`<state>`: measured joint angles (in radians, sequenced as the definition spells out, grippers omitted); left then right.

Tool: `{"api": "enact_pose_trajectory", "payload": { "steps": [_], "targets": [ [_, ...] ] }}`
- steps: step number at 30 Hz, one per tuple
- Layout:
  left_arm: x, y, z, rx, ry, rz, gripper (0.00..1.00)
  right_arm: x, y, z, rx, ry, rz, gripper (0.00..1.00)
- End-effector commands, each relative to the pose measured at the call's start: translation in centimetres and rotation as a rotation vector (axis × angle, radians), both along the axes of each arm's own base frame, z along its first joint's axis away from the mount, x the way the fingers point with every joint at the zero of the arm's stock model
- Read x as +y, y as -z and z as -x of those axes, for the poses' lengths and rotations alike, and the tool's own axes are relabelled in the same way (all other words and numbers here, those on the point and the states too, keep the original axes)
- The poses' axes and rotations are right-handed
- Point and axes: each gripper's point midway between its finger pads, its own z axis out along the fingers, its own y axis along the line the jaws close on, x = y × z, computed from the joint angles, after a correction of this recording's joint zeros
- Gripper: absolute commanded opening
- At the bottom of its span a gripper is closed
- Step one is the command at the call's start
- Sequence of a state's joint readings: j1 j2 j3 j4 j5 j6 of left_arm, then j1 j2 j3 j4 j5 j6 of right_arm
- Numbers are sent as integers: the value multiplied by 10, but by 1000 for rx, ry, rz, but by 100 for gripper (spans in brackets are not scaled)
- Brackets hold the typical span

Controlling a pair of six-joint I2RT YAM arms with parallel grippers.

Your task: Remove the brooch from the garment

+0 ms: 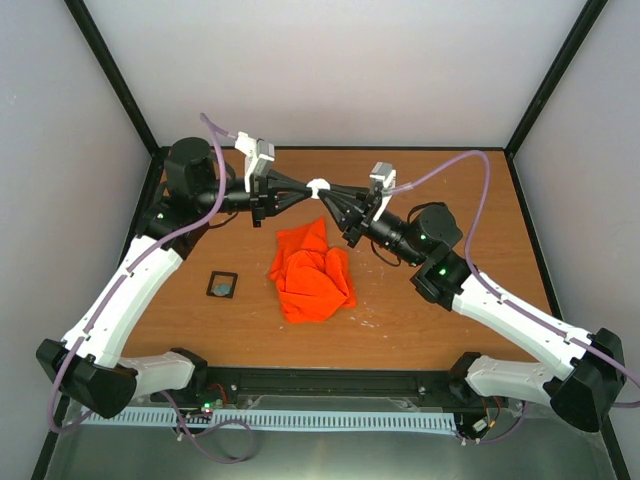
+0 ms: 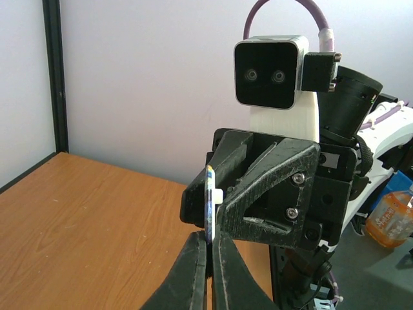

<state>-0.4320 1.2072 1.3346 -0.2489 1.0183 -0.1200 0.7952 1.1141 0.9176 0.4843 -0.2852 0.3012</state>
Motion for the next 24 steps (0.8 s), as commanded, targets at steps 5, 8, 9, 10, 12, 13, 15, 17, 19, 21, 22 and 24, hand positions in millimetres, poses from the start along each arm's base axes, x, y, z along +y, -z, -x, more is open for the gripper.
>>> {"api": "enact_pose_trajectory", "payload": {
  "steps": [5, 8, 9, 10, 12, 13, 15, 17, 19, 21, 22, 24],
  "targets": [
    [0, -2, 10, -45, 32, -9, 1, -4, 10, -27, 96, 135, 22, 13],
    [1, -2, 10, -53, 33, -11, 1, -6, 12, -30, 105, 152, 22, 13],
    [1, -1, 10, -55, 33, -11, 1, -7, 12, -31, 111, 158, 20, 13],
    [1, -1, 10, -56, 33, -12, 1, -7, 13, -32, 116, 166, 19, 13],
    [1, 0, 10, -61, 34, -14, 1, -10, 14, -36, 130, 190, 17, 13],
    [1, 0, 11, -63, 34, -15, 1, -12, 14, -37, 133, 200, 13, 13],
    [1, 0, 11, -66, 34, -16, 1, -13, 16, -39, 142, 214, 10, 13],
    [1, 0, 11, -68, 34, -16, 1, -14, 17, -42, 153, 228, 9, 13],
    [1, 0, 11, -67, 34, -17, 1, -15, 18, -45, 163, 243, 7, 15],
    [1, 1, 11, -67, 35, -17, 1, -17, 20, -47, 172, 258, 7, 18],
    [1, 1, 12, -67, 35, -18, 1, -17, 22, -49, 178, 267, 9, 19],
    [1, 1, 12, -67, 33, -19, 1, -18, 23, -51, 185, 279, 10, 20]
  ]
}}
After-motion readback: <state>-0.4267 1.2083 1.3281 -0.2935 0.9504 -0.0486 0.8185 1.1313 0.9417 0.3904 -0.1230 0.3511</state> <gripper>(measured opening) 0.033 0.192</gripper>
